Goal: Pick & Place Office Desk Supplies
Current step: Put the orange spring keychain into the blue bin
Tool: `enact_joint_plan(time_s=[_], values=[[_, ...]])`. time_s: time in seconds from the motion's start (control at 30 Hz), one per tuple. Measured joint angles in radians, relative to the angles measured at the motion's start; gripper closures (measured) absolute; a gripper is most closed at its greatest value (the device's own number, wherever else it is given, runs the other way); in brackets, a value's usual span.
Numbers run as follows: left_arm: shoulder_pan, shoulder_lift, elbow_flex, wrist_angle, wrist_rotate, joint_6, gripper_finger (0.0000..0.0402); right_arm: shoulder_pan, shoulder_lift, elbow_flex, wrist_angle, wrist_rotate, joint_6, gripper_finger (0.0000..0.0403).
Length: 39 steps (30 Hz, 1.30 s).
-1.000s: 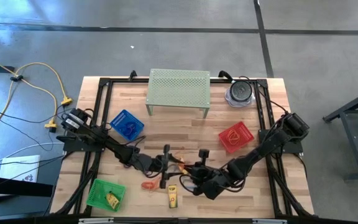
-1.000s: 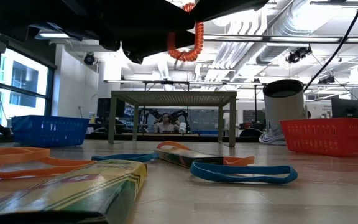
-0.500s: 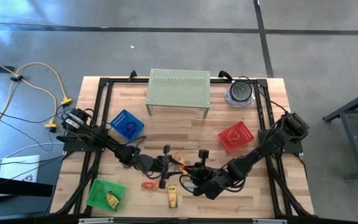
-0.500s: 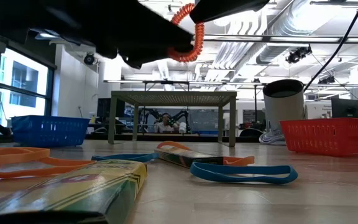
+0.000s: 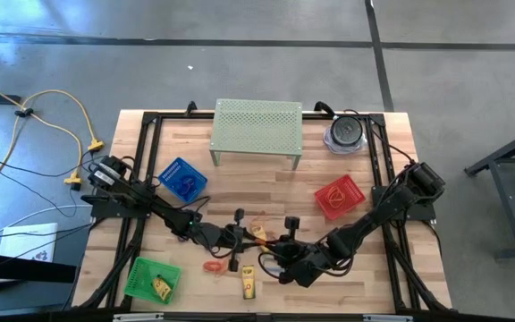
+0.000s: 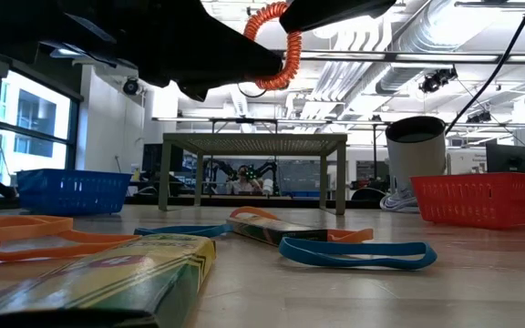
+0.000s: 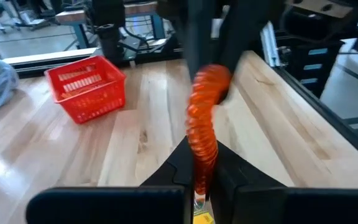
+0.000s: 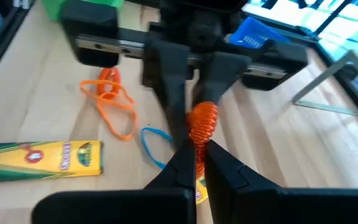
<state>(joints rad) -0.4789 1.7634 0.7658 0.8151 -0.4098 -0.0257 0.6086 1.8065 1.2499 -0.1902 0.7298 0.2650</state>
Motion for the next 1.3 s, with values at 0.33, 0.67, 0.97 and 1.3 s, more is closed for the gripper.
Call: enact_joint_plan(time_s=[0.33,0.67,0.97,1.3], values=[[-0.006,0.000,0.000,-0.022,-0.038,-0.021,0.0392,0.000,0.000,0.000,0.000,0.001,0.052,0.0288],[-0.015,-0.127,0.000,-0.331,-0.030,-0.101,0.0393,0.017,0.000,0.000,-0.005,0.004,0.112,0.0180],[-0.046,-0.433,0.000,-0.844,-0.041,-0.345,0.0393,0.028,0.000,0.000,-0.037,0.000,0.212,0.0185],[-0.012,-0.627,0.106,-1.615,-0.158,-0.788,0.0392,0.028,0.000,0.000,-0.041,-0.001,0.240,0.0186]])
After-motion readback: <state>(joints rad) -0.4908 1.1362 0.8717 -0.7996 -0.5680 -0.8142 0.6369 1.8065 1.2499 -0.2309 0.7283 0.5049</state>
